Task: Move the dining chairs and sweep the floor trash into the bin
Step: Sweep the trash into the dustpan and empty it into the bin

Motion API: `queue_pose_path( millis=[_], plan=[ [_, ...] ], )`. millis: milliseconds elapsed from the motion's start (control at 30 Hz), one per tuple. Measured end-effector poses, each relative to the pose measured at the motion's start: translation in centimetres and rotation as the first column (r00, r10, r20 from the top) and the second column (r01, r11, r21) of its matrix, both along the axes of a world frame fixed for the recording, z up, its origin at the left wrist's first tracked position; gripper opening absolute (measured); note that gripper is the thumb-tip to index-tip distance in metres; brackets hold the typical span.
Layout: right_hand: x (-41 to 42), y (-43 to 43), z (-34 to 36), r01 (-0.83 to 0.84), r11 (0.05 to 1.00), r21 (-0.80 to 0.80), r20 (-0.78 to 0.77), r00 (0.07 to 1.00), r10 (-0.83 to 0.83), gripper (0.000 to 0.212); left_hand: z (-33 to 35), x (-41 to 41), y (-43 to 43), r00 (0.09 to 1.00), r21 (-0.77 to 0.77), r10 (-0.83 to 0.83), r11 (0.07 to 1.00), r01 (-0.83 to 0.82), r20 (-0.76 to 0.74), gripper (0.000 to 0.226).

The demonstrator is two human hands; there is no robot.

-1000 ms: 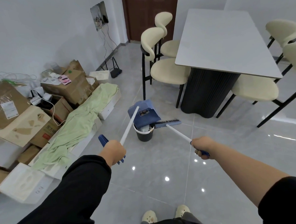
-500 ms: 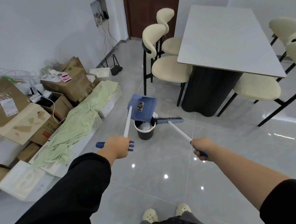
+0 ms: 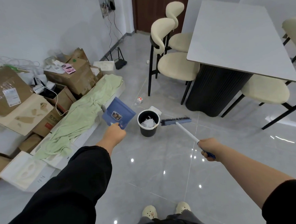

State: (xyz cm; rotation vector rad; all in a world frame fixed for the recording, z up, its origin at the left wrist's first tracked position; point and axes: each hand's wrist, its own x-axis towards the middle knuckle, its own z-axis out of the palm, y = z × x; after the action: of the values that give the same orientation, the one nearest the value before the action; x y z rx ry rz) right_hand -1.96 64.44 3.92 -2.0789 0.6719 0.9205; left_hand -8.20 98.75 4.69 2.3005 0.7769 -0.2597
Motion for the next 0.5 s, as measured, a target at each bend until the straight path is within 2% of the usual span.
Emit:
queue_pose_path(
  millis=[200,300,367,500],
  plan=[
    [-0.1,1.2,-1.6,-0.155,0.988,-0.016,-0.038,0.987,0.154,0.022,-2.0,-1.0,0.9,0.977,-0.022,0.006,1.0,-0.01,-0.212,0.03],
    [0.2,2.4,-2.0,-0.245,0.968,-0.044,-0.051,0.969,0.243,0.021,-2.7,-1.2,0.7,0.967,-0.163,0.009,0.985,-0.052,-0.256,0.027],
    [0.5,3.1,-2.4,-0.31,0.948,-0.072,-0.052,0.95,0.307,0.025,-3.1,-1.5,0.5,0.959,-0.259,0.036,0.959,-0.112,-0.282,0.013],
    [1.3,4.9,-3.3,-0.436,0.894,-0.105,-0.041,0.9,0.434,0.024,-4.2,-1.4,0.3,0.931,-0.309,0.106,0.925,-0.222,-0.351,0.01]
  ],
)
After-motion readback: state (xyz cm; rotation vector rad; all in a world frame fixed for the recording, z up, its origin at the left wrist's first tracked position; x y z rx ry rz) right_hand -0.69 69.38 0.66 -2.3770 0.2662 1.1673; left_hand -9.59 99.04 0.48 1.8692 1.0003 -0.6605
